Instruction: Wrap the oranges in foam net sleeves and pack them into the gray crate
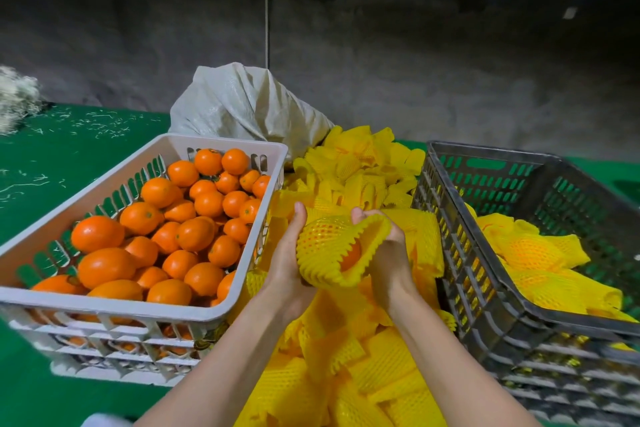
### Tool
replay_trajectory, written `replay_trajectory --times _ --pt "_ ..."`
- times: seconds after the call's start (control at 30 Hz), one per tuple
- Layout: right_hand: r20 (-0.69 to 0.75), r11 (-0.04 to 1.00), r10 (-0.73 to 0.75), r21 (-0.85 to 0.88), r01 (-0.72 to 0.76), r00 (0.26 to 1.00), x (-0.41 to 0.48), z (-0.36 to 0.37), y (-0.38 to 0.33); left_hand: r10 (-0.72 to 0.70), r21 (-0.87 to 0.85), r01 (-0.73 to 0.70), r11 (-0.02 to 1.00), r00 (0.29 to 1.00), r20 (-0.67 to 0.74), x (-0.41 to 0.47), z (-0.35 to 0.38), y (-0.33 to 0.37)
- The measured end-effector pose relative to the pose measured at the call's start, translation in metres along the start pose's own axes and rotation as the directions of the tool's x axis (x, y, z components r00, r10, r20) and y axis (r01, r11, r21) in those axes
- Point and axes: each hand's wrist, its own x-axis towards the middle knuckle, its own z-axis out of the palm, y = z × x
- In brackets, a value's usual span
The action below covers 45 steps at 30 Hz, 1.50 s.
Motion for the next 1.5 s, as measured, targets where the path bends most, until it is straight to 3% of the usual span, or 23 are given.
replay_trajectory --times 0.13,0.27,0.33,0.43,0.5,0.6,0.73,0.8,0.9,1.2,1.4,1.5 --pt "0.012 0.995 0.057 0.081 -0.058 0.998 0.003 0.002 0.005 0.03 -0.111 -0.037 0.993 0.998 -0.062 0.003 0.005 -0.006" --pt "0.157 0.999 0.015 -0.04 -0.008 0.987 -0.005 -0.001 0.011 -0.035 -0.161 0.008 0.987 0.985 -0.168 0.006 -0.003 -0.006" --pt "0.197 0.984 0.176 -0.02 -0.176 0.965 -0.003 -0.01 0.008 -0.017 -0.063 0.002 0.998 0.971 -0.239 0.008 -0.006 -0.003" --pt "0.238 0.886 0.417 0.107 -0.451 0.877 0.0 -0.015 0.003 0.166 0.197 -0.099 0.975 0.917 -0.363 0.01 -0.003 -0.001" --pt "0.261 0.874 0.436 0.104 -0.474 0.861 -0.004 -0.008 0.005 0.323 0.371 -0.182 0.911 0.873 -0.364 0.01 0.001 -0.002" --pt "0.147 0.89 0.411 0.149 -0.431 0.9 -0.008 0.002 0.015 0.512 0.543 -0.288 0.789 0.796 -0.322 0.006 0.004 -0.006" --pt "-0.049 0.942 0.33 0.091 -0.324 0.943 -0.003 0.002 0.018 0.538 0.553 -0.313 0.773 0.785 -0.307 0.004 0.012 -0.019" --pt "-0.019 0.938 0.345 0.042 -0.344 0.938 -0.004 0.002 0.017 0.555 0.566 -0.308 0.764 0.761 -0.336 0.005 0.013 -0.021" --pt "0.123 0.885 0.444 0.098 -0.456 0.888 -0.005 0.002 0.015 0.561 0.547 -0.306 0.779 0.73 -0.391 0.01 0.013 -0.014" --pt "0.225 0.742 0.439 0.455 -0.492 0.87 -0.003 -0.004 0.015 0.402 0.398 -0.241 0.885 0.826 -0.394 0.012 0.012 -0.006" --pt "0.236 0.74 0.442 0.45 -0.5 0.865 -0.007 -0.002 0.006 0.316 0.423 -0.186 0.887 0.912 -0.262 0.013 0.005 -0.004" --pt "0.266 0.791 0.352 0.428 -0.438 0.897 -0.009 -0.005 0.007 0.29 0.491 -0.13 0.861 0.92 -0.265 0.015 0.001 -0.004"
